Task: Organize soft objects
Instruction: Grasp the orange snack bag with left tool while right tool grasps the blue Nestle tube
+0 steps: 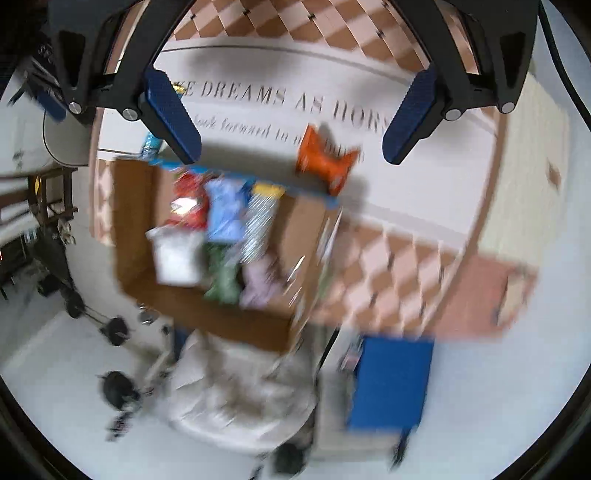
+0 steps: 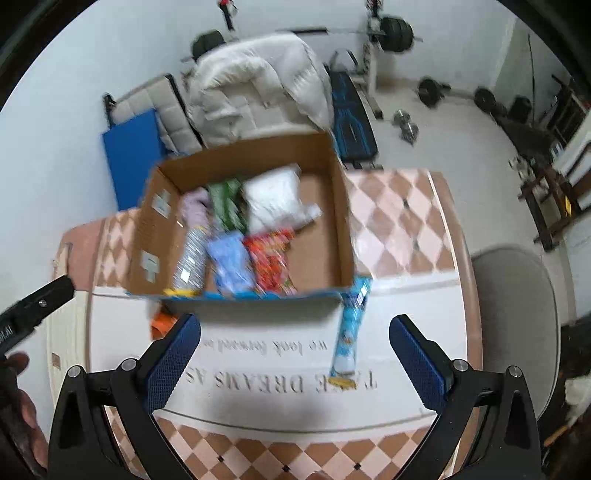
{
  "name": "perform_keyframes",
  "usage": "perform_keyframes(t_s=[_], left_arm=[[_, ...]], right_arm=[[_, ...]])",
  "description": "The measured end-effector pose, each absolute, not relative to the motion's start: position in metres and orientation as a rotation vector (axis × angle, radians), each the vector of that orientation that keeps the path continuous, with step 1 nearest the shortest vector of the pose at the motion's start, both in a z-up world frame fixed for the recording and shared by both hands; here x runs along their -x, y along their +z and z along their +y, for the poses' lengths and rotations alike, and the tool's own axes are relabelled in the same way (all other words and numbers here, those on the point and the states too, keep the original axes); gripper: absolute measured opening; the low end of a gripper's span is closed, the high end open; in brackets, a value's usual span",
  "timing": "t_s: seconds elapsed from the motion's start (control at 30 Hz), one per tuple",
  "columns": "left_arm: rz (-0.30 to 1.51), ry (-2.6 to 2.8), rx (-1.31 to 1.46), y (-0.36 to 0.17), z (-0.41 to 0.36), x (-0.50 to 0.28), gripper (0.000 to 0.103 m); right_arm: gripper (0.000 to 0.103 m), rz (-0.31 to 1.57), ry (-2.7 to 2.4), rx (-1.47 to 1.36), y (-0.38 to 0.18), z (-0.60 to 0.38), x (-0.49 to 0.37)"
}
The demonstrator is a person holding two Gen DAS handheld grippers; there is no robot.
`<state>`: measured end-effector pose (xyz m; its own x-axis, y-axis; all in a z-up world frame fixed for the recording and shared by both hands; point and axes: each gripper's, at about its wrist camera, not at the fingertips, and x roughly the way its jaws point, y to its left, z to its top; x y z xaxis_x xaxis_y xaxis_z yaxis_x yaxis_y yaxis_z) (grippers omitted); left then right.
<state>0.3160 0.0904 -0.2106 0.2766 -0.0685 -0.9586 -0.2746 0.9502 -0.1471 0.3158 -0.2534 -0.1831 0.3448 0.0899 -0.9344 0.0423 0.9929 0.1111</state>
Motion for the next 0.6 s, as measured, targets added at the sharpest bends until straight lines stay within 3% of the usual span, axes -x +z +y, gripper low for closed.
perform_keyframes(t_s=[0.27,0.6], left_arm=[[1.537,0.242,0.594,-0.349,0.124,-0.324,0.101],[1.619,0.329,0.498,-0.41,0.133,-0.312,0.101]], right_arm=[[0.103,1.404,-0.049,-0.163,-0.286,-0.282,-0.302],[0.103,1.504,-0.097,-0.182,-0.354,-0.295,-0.308]])
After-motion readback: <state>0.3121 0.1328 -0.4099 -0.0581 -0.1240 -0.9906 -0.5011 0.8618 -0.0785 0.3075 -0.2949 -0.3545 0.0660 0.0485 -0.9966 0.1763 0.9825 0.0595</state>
